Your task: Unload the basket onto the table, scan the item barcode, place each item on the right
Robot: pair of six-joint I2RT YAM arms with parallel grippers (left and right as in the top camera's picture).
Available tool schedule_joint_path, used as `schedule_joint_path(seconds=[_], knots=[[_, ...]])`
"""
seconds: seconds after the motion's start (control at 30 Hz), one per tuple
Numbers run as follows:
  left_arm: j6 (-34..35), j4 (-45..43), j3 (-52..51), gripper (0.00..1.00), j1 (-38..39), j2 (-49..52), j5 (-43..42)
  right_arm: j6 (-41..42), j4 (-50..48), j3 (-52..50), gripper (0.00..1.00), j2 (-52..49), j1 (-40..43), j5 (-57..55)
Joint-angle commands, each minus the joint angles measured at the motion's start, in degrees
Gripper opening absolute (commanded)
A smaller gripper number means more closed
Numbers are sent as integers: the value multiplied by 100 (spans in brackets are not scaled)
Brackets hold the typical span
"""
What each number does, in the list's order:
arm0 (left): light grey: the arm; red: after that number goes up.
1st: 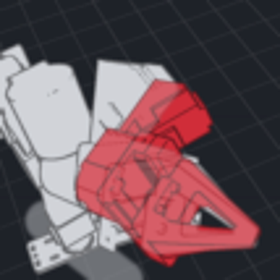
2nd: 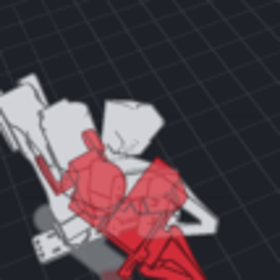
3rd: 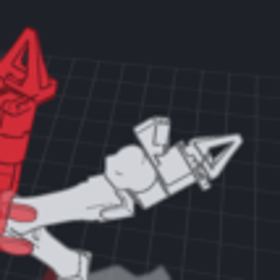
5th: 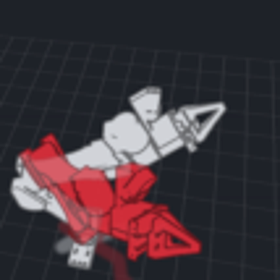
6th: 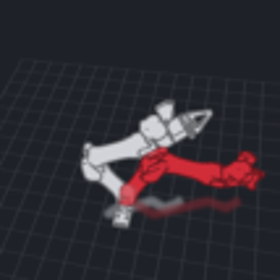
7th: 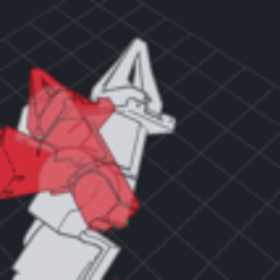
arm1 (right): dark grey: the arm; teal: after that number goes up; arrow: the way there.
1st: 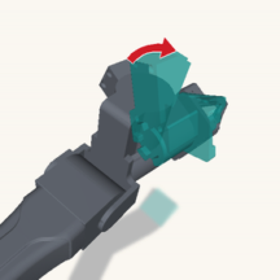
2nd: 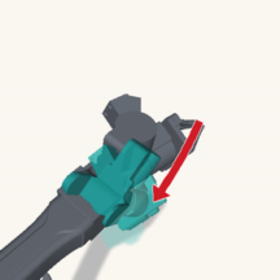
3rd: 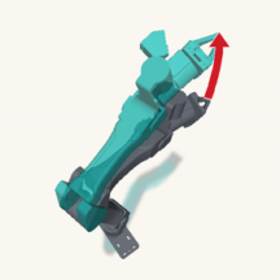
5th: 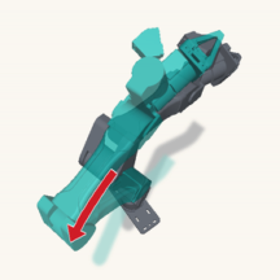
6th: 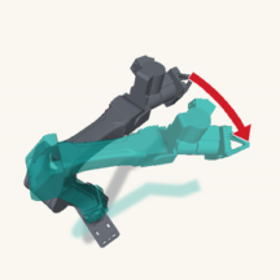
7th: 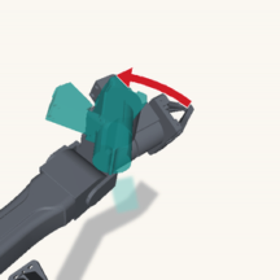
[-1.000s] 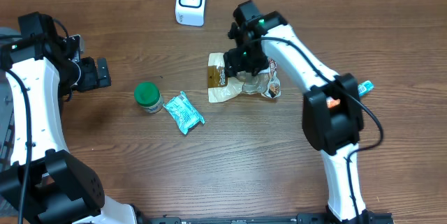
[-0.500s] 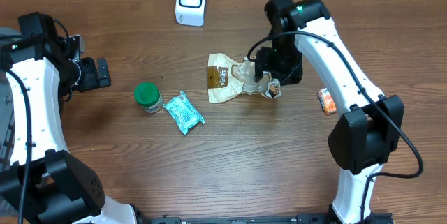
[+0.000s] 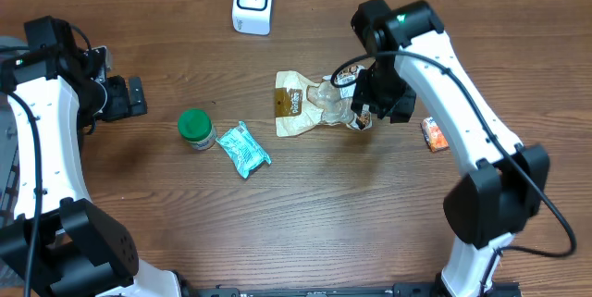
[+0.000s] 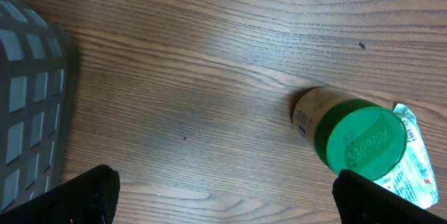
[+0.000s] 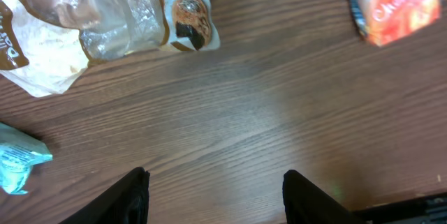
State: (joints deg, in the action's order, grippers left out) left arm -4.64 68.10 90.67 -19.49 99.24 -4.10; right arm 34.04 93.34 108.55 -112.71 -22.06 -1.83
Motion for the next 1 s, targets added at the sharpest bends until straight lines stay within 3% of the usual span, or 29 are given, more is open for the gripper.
schedule_joint_path(seconds=[0.0, 0.37, 0.67, 0.97], knots=[[37, 0, 7, 100, 39, -13, -39, 669, -173, -463, 58, 315, -254, -463], [37, 0, 7, 100, 39, -13, -39, 752, -1681, -2234, 46, 308, -302, 352], [37, 0, 7, 100, 39, -13, -39, 776, -3206, -3421, 46, 264, -299, 339], [37, 0, 7, 100, 39, -13, -39, 577, -4839, -3510, 46, 264, -295, -1036]])
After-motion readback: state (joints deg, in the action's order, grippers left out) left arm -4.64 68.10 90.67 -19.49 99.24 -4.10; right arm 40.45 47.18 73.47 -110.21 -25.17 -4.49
